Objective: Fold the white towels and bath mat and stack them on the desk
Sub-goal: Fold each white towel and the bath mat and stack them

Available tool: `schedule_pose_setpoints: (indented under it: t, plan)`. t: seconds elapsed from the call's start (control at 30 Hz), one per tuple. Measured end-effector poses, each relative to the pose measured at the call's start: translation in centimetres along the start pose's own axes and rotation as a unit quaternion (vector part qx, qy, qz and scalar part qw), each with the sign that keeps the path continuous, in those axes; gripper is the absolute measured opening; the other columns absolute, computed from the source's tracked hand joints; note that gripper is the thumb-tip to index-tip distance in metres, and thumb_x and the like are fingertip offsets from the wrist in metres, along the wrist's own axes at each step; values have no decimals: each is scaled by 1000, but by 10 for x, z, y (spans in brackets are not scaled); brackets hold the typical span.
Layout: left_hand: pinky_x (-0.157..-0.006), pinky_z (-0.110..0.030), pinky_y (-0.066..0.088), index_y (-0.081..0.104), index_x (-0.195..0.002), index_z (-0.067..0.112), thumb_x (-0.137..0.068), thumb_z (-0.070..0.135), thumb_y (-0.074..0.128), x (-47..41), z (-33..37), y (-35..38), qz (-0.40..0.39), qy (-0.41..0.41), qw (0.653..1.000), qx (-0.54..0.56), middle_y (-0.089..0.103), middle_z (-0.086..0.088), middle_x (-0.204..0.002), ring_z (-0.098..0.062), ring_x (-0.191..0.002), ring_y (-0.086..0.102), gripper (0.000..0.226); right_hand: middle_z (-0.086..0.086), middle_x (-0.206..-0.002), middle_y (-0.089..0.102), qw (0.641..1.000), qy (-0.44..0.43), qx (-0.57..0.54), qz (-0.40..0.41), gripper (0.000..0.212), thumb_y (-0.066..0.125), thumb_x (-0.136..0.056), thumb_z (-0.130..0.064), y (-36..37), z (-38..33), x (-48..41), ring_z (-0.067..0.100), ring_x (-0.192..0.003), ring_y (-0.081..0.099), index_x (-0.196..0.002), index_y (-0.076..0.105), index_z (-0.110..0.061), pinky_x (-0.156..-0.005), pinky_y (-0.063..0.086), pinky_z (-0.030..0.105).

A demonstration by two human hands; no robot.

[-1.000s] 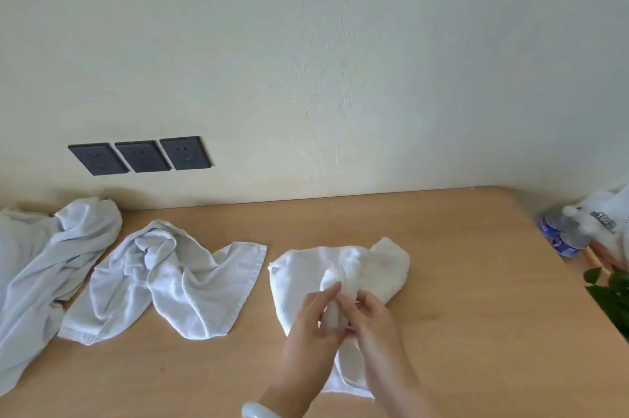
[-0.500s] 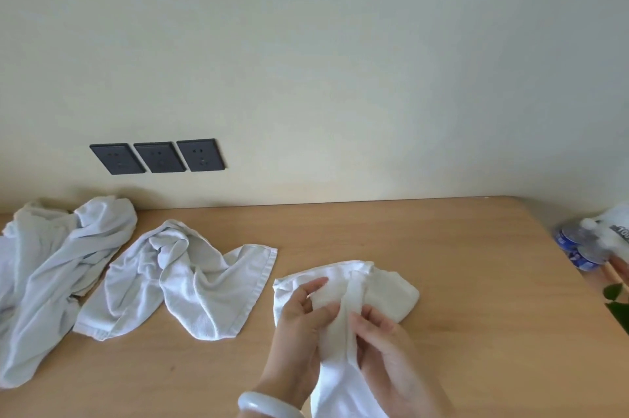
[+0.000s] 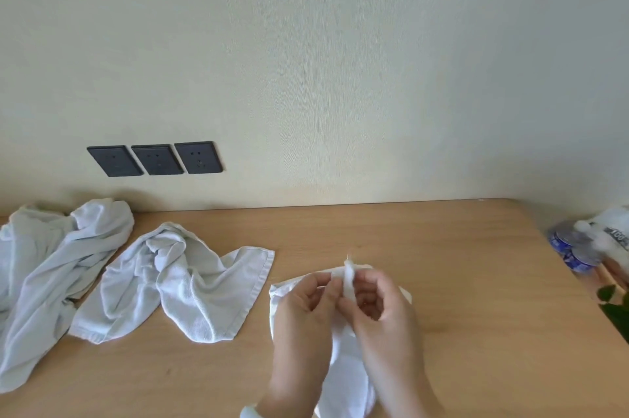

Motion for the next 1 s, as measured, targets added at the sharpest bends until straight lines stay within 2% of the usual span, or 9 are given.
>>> schedule_pose_setpoints:
  t: [0.13, 0.23, 0.37, 0.5, 0.63, 0.73, 0.83, 0.93, 1.0]
  plan:
    - [-89, -50, 53, 77, -81, 19, -92, 19, 64, 4, 1, -3, 11, -14, 1000, -6, 75, -5, -81, -26, -85, 71, 17, -1, -77, 73, 999, 9, -34, 14, 15, 69, -85, -3, -3, 1, 1, 9, -73, 67, -83, 73, -17, -67, 49, 16]
    - [-88, -50, 54, 78, -79, 20, -91, 18, 65, 7, 1, -5, 29, -10, 999, -20, 75, -3, -79, -26, -83, 71, 17, -4, -74, 71, 999, -5, 12, 33, 15, 69, -85, -4, -3, 0, 1, 7, -70, 66, -81, 71, -18, -63, 47, 12]
    - [-85, -52, 53, 75, -76, 29, -89, 22, 68, 3, 4, -10, 72, 36, 996, -37, 74, -1, -74, -23, -78, 71, 17, -13, -74, 68, 995, -51, 69, 47, 16, 67, -86, -4, -2, -8, 2, 7, -73, 65, -83, 69, -20, -63, 45, 9]
    - [-77, -36, 54, 74, -80, 36, -89, 18, 68, 7, 9, -7, 48, 109, 988, -96, 74, 8, -79, -11, -79, 69, 21, -4, -74, 71, 1000, -22, 15, 7, 15, 66, -87, -3, 3, -13, 6, 7, -70, 67, -82, 71, -17, -60, 46, 10]
    - [-69, -18, 49, 75, -87, 34, -89, 9, 66, 8, 7, -10, 37, 195, 964, -177, 68, 14, -83, -9, -79, 67, 27, 9, -72, 70, 998, 41, -57, -1, 7, 66, -87, -2, 0, -11, 5, 10, -64, 66, -82, 69, -5, -53, 47, 13]
    - [-70, -7, 44, 74, -94, 30, -90, 3, 65, 11, 7, -8, 29, 258, 942, -213, 64, 18, -90, 0, -85, 65, 29, 8, -70, 70, 998, 42, -49, -1, 8, 66, -88, -4, -3, -12, 4, 11, -63, 65, -80, 69, -5, -54, 46, 13]
    - [-70, -2, 41, 75, -99, 23, -90, -2, 62, 10, 7, -8, 14, 305, 916, -259, 61, 17, -90, 2, -88, 62, 30, 12, -72, 71, 995, 54, -87, -19, 13, 65, -89, -10, -5, -20, 4, 15, -67, 68, -80, 70, -2, -57, 49, 15]
    - [-72, -2, 39, 74, -98, 23, -88, -1, 60, 8, 9, -10, 1, 350, 889, -296, 59, 17, -91, 2, -88, 59, 30, 17, -71, 68, 985, 106, -133, -28, 17, 70, -86, -17, -7, -22, -1, 21, -64, 66, -78, 70, -2, -64, 53, 28]
    - [-75, -4, 41, 72, -105, 23, -90, 5, 59, 4, 10, -11, -10, 370, 880, -299, 59, 17, -94, 2, -90, 58, 27, 15, -66, 65, 976, 131, -173, -29, 16, 69, -86, -12, -8, -26, -10, 19, -58, 61, -71, 69, -5, -62, 52, 29]
Point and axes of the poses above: each hand's wrist, its own x-axis away from the middle knuckle, its own y-axis out of the palm, z = x × y, the point moved 1 cm from there along -x, towards the middle knuckle
